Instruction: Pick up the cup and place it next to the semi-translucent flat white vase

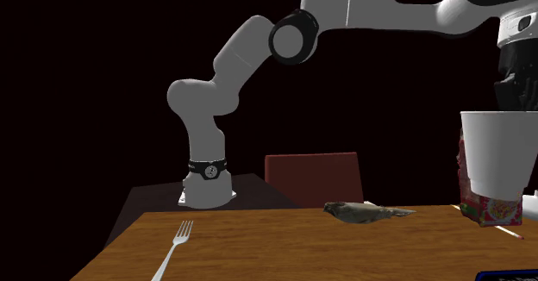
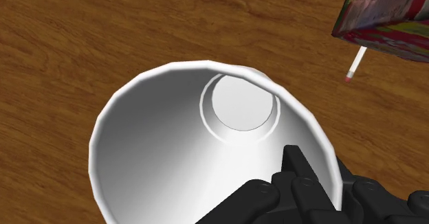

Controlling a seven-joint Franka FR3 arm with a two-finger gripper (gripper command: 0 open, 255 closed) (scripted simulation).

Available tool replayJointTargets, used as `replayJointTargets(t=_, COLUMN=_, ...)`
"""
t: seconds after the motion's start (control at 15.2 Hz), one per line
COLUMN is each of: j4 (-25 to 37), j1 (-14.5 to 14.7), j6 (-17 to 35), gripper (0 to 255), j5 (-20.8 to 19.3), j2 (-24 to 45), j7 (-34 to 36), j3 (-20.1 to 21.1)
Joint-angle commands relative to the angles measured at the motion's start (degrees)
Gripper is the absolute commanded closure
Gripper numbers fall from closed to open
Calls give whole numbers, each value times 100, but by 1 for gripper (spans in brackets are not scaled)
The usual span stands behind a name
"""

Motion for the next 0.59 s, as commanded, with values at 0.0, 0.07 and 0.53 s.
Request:
replayJointTargets(t=0.0, j4=-244, j1=-49, j6=186, gripper=255, j5=2, j2=-51, j7=45, j3=12)
replayJointTargets(t=0.07, j4=-365, j1=-74, j6=278, gripper=255, j5=3, j2=-73, j7=66, j3=17)
replayJointTargets(t=0.53, j4=-1008, j1=-197, j6=841, gripper=255, j5=-14, j2=-118, j7=184, j3=26)
